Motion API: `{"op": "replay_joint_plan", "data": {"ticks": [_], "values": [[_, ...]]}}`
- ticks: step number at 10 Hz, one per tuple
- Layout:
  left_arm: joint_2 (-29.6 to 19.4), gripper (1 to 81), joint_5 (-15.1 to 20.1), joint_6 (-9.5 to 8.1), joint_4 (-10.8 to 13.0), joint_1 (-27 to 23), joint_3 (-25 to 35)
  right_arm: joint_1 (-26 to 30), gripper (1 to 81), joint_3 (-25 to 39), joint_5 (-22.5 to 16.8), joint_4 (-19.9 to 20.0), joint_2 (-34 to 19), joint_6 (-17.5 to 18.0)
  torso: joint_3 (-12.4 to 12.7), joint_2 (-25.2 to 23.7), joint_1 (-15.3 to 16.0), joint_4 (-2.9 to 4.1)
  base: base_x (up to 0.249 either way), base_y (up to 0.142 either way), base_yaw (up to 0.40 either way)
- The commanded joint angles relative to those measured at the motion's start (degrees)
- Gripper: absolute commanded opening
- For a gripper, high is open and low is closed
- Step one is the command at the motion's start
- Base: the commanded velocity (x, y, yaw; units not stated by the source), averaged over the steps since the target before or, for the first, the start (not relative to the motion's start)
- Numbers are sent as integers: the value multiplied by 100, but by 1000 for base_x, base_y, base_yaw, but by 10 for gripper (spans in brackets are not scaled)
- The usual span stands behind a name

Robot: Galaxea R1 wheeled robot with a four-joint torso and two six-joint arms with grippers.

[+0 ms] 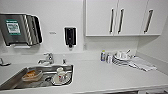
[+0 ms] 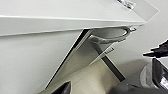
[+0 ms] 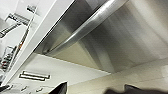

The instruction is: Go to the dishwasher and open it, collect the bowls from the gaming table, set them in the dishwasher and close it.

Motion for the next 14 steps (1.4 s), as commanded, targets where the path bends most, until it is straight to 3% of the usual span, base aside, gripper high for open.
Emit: {"op": "replay_joint_plan", "data": {"ticks": [1,2,5,6,9,11,14], "values": [[-209,811,485,30,-252,-786,254,863,811,265,-280,12,-284,123,0,2,-2,0,0,0,0],[-191,811,485,30,-243,-786,245,1083,811,387,-403,12,-310,184,-543,-188,118,0,0,0,0],[-147,811,485,30,-208,-786,193,1759,811,678,-877,12,-336,447,-771,-348,203,0,0,0,0],[-147,811,485,30,-199,-786,193,1988,811,766,-1018,21,-354,535,-433,-352,214,0,0,0,0],[-138,811,459,30,-199,-794,166,2709,811,1003,-1589,82,-354,817,-595,-350,225,0,0,0,0],[-130,811,459,30,-208,-794,113,3087,811,986,-2012,389,-319,817,-586,-352,225,0,0,0,0],[-112,811,441,39,-199,-794,105,3140,811,363,-2582,1057,85,940,-586,-352,225,0,0,0,0]]}}
